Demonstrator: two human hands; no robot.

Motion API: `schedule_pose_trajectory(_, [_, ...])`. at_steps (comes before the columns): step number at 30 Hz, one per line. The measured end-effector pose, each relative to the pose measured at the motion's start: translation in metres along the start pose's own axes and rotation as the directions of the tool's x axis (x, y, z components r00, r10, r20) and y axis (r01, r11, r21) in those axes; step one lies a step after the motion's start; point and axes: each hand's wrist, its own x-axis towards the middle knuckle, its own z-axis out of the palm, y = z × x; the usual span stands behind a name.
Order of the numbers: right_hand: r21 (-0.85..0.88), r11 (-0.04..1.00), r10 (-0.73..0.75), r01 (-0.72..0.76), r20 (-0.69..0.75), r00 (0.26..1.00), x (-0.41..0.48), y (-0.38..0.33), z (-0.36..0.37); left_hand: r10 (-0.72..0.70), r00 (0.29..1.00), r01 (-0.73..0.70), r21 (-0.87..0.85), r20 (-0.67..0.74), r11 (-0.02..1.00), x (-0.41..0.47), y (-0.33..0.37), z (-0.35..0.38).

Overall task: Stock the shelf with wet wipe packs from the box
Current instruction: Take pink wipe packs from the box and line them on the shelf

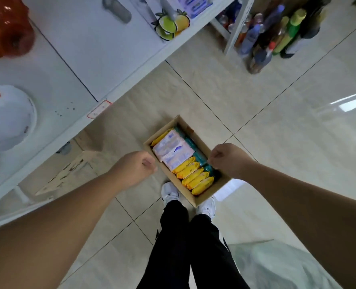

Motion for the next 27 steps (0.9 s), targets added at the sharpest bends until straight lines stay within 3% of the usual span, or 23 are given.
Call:
schedule_pose_trajectory(13, [-0.386,0.912,-0.081,0.136,0.156,0.985,0.21,0.072,0.101,0.011,1.0,-0.005,0.214,-0.027,0.977,0.194,-0.089,0.124])
schedule_pose_trajectory(17, [-0.278,0.958,-0.033,0.069,0.134,0.99,0.255,0.08,0.124,0.08,0.994,-0.056,0.274,-0.077,0.96,0.232,-0.099,0.142])
schedule_pose_trajectory(27, [-0.247,0.966,0.005,0.078,0.317,0.949,0.3,0.074,0.147,0.131,0.976,-0.041,0.443,-0.175,0.896,0.275,-0.118,0.175])
